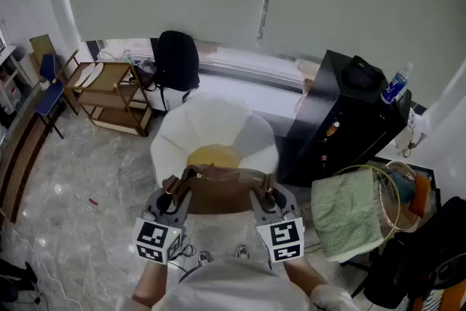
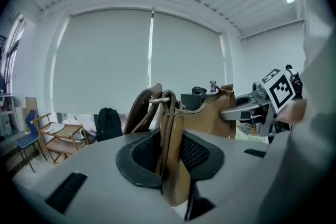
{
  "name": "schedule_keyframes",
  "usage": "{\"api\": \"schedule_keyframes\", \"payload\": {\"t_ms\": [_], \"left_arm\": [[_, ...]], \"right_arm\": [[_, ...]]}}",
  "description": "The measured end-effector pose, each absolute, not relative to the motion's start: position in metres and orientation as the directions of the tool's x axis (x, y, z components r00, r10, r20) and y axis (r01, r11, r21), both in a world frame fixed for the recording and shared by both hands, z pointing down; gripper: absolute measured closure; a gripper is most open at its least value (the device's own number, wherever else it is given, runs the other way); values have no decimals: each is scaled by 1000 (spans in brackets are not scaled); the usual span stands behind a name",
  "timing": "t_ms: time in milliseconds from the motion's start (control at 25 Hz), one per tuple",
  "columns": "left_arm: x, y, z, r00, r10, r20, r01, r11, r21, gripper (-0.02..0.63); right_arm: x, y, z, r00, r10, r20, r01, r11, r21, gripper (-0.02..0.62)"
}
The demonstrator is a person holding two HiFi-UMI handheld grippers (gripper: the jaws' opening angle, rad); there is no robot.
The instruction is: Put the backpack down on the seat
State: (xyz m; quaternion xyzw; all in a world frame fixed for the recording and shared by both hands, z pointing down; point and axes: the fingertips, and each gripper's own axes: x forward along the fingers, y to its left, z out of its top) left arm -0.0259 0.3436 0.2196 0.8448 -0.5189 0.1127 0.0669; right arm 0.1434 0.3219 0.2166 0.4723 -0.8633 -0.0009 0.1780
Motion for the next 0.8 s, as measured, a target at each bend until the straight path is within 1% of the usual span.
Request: {"api": "schedule_keyframes", "payload": {"t_ms": [480,800], "left_arm": [[-15,340,218,421,-869,260,-899,-437,-7,503],[-3,332,233,367,-885,286,-925,-380,13,503]], "right_arm": [[157,316,219,-518,-800,304,-808,574,134,434],[168,299,232,-556,-763,329,-778,618,118,433]]}}
